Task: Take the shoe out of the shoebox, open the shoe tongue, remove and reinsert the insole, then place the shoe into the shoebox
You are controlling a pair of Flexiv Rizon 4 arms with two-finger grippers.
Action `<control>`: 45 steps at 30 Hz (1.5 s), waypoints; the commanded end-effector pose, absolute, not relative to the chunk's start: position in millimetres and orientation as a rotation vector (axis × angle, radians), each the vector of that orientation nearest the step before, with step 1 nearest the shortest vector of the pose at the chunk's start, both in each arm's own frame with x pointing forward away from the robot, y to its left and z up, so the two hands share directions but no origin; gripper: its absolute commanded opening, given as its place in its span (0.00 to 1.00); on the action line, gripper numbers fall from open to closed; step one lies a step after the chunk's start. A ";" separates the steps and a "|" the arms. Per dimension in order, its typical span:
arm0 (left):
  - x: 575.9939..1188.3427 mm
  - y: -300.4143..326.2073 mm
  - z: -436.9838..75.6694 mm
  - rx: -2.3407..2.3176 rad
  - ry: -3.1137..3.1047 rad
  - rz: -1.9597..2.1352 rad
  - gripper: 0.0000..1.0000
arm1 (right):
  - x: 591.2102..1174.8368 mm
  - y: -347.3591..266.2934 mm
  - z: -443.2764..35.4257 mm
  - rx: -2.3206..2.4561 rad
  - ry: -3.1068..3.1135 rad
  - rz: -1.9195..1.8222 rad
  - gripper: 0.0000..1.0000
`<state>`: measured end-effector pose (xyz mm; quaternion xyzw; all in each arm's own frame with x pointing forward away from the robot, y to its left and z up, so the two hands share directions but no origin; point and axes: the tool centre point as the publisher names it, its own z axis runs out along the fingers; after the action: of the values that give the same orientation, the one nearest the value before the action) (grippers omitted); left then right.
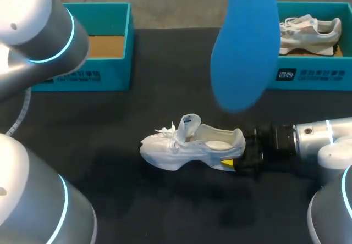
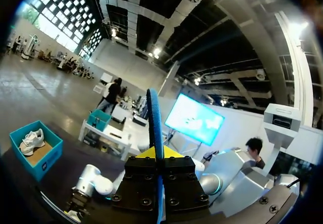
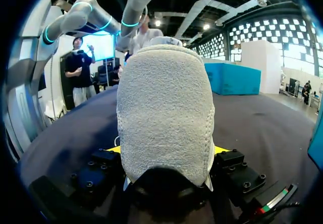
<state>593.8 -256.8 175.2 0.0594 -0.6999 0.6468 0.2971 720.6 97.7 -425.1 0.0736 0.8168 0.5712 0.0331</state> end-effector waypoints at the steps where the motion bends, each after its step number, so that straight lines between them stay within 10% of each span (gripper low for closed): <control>1: 585.5 -248.6 178.4 0.152 -1.877 1.701 0.00 | 720.4 98.6 -426.3 0.227 2.516 1.754 0.00; 45: 549.8 -226.0 180.7 0.219 -1.802 1.628 0.00 | 721.0 97.9 -426.0 0.232 2.527 1.747 0.00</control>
<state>550.4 -226.8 181.7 0.0837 -0.6940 0.6264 0.3449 720.7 97.5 -425.3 0.0741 0.8169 0.5710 0.0330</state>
